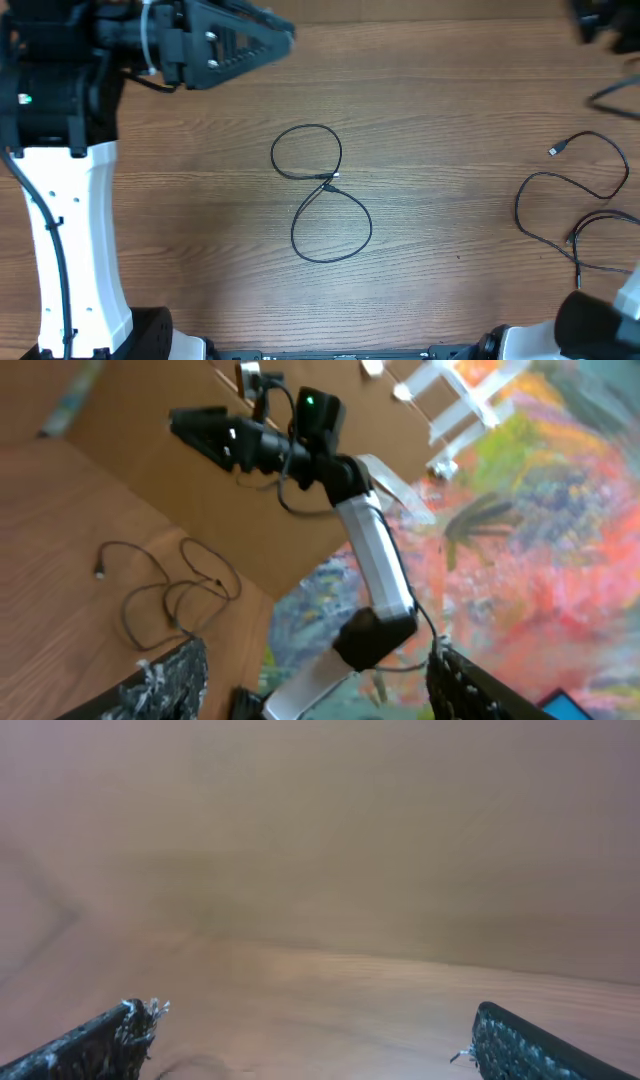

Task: Untangle cables
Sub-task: 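Drop the cable at the right table edge and open the right gripper, then bring the right gripper back to the figure-eight cable and grasp it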

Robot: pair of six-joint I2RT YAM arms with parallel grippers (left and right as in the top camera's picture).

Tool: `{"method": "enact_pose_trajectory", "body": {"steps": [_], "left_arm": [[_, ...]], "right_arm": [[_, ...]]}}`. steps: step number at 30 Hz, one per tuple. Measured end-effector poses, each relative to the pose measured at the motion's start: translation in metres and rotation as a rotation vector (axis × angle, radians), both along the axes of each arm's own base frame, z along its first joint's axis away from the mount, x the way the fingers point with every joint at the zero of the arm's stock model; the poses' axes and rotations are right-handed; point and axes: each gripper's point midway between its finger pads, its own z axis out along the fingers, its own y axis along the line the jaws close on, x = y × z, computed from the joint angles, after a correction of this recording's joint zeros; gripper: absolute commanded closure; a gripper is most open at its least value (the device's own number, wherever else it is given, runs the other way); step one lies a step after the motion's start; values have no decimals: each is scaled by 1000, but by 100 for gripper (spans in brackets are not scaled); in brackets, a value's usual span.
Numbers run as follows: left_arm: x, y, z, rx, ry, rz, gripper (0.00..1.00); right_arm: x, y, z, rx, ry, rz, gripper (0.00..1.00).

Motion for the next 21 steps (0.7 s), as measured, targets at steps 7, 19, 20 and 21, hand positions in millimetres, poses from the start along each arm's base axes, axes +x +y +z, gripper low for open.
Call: {"method": "enact_pose_trajectory", "body": {"steps": [7,19,20,21], "left_arm": [[5,15,-15,2,85,53,31],[5,21,-76,169,285,234,31],[5,23,-83,205,292,264,31],[4,26,-88,240,293,292,32]], "right_arm": [[-19,107,-48,-93,214,144,0],[-79,197,-117,-181,501,342,0],[-83,200,-123,-180,528,345,0],[-87,202,-131,-180,562,348,0]]}}
